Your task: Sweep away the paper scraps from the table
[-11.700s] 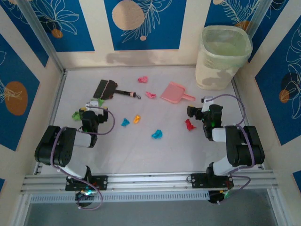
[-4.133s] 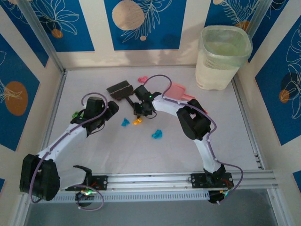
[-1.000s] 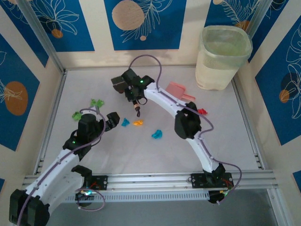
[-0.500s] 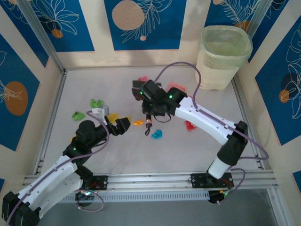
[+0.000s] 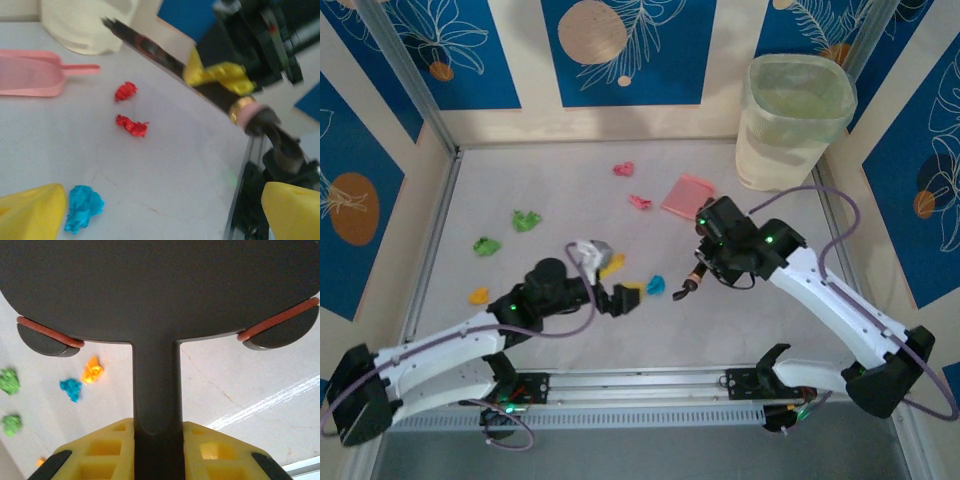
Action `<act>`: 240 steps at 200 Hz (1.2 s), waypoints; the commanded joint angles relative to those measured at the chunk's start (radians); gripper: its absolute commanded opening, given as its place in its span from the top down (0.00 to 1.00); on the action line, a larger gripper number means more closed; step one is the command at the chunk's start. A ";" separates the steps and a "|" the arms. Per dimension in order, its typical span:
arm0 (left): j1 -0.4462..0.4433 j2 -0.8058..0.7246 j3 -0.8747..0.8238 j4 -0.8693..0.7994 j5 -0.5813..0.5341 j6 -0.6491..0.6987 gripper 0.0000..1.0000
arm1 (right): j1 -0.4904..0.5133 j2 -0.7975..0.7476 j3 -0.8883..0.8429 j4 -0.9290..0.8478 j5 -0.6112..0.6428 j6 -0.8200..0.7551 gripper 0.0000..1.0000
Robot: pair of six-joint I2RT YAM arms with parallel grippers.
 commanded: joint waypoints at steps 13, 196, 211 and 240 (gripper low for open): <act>-0.198 0.149 0.188 -0.055 -0.175 0.258 0.00 | -0.117 -0.032 -0.024 -0.031 -0.086 0.029 1.00; -0.283 0.528 0.506 -0.077 -0.198 0.715 0.17 | -0.259 -0.035 -0.095 -0.028 -0.161 -0.041 1.00; -0.283 0.555 0.545 -0.134 -0.215 0.697 0.17 | -0.252 -0.016 -0.084 -0.029 -0.162 -0.017 1.00; -0.259 0.588 0.589 -0.191 -0.240 0.625 0.21 | -0.239 0.008 -0.073 -0.025 -0.154 0.032 1.00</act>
